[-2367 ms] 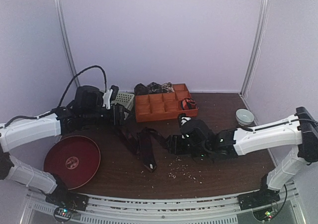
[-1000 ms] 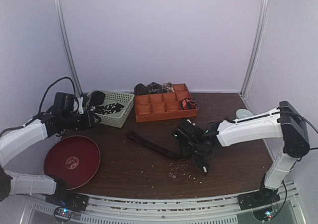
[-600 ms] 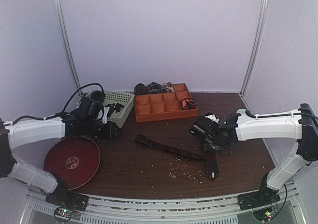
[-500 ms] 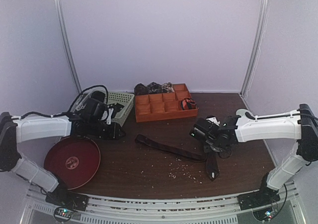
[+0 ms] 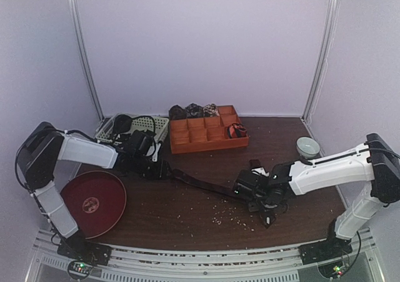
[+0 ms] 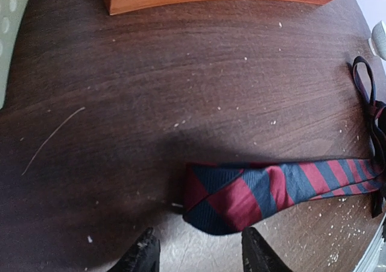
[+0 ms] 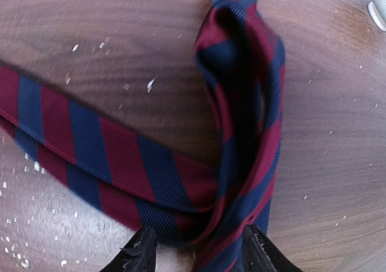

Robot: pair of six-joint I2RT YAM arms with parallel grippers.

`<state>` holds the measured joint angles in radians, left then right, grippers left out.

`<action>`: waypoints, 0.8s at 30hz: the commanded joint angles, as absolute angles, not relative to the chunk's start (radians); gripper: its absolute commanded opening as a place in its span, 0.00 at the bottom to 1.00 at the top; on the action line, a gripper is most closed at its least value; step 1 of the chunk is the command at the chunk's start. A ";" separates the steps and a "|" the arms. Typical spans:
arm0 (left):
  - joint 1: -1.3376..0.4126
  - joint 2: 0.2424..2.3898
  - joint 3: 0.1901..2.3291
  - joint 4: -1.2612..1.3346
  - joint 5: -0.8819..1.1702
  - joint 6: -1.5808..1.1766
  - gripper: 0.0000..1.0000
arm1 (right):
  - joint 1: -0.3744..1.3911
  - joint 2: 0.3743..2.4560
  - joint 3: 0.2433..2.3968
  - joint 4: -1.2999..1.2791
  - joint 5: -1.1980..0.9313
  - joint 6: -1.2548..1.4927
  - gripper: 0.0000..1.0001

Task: Roll the ties
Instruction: Adjust the tie at the center of the board.

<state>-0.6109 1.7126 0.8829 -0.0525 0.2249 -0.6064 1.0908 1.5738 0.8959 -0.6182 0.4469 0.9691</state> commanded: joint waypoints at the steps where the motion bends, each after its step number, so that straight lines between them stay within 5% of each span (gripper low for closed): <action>1: -0.617 1.753 0.925 0.048 0.233 -0.587 0.49 | 1.140 1.575 0.872 -0.645 0.435 1.019 0.52; 7: -0.617 1.827 0.958 0.078 0.225 -0.596 0.47 | 1.160 1.612 0.862 -0.697 0.454 1.054 0.53; 11: -0.618 1.858 0.977 0.010 0.171 -0.608 0.14 | 1.156 1.650 0.867 -0.769 0.506 1.075 0.54; 14: -0.617 1.816 0.948 -0.030 0.138 -0.606 0.00 | 1.132 1.690 0.866 -0.847 0.547 1.104 0.56; 24: -0.617 1.599 0.758 -0.180 0.039 -0.608 0.00 | 0.853 1.688 0.809 -0.901 0.680 1.077 0.57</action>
